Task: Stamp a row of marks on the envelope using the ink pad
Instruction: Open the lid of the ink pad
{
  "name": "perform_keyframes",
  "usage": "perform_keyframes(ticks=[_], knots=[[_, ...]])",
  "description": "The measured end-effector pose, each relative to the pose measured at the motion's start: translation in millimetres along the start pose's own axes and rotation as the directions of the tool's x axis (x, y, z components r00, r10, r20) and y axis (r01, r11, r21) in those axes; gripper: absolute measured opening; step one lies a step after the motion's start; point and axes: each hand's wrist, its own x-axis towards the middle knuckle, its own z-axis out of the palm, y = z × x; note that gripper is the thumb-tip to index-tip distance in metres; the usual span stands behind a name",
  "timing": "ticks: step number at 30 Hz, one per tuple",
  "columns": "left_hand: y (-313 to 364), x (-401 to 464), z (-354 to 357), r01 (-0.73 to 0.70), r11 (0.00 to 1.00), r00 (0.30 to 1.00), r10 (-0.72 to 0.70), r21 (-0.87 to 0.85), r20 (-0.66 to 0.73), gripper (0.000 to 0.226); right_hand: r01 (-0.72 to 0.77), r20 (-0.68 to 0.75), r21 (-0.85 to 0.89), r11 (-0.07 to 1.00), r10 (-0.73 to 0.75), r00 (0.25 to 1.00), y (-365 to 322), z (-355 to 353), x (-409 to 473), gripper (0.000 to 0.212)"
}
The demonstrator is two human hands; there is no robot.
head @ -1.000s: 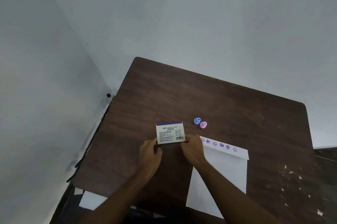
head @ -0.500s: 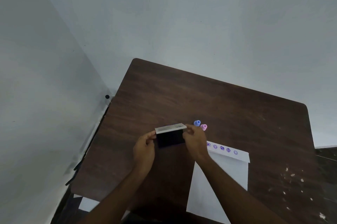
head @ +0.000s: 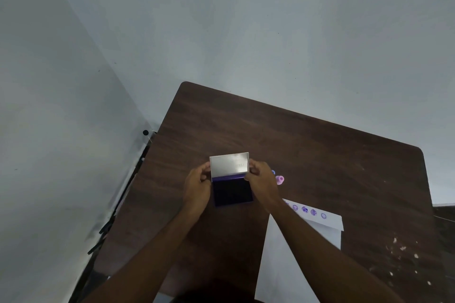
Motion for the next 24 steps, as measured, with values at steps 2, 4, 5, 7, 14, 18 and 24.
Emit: perform_keyframes(ticks=[2, 4, 5, 7, 14, 18, 24], knots=[[-1.1, 4.2, 1.8, 0.018, 1.000, 1.000, -0.018, -0.004, 0.003, 0.049, -0.015, 0.024, -0.020, 1.000, 0.015, 1.000, 0.0, 1.4, 3.2, 0.030], [-2.8, 7.5, 4.2, 0.043, 0.999, 0.999, -0.043, -0.003, -0.006, 0.051, -0.040, 0.033, -0.055, 0.998, 0.041, 0.999, -0.6, 3.7, 5.9, 0.033], [-3.6, 8.6, 5.8, 0.057, 0.998, 0.998, -0.057, 0.000, -0.015, 0.052, -0.052, 0.031, -0.074, 0.996, 0.054, 0.998, -0.3, 5.5, 7.2, 0.036], [-4.9, 9.5, 9.6, 0.076, 0.997, 0.996, -0.076, 0.000, -0.036, 0.052, -0.068, 0.018, -0.103, 0.992, 0.071, 0.997, -0.6, 10.0, 8.3, 0.039], [-6.8, 9.2, 14.5, 0.097, 0.995, 0.995, -0.097, -0.005, -0.039, 0.054, -0.111, 0.002, -0.093, 0.989, 0.111, 0.994, -1.9, 18.0, 7.4, 0.041], [-5.6, 6.1, 12.7, 0.041, 0.996, 0.998, -0.037, 0.076, -0.057, 0.052, -0.138, -0.100, -0.210, 0.968, 0.119, 0.988, -4.3, 14.2, 11.6, 0.037], [-8.0, -3.3, 14.8, -0.115, 0.958, 0.993, 0.121, 0.261, -0.005, 0.050, 0.084, -0.252, -0.605, 0.792, -0.291, 0.923, 8.5, -20.9, 1.9, 0.018]])
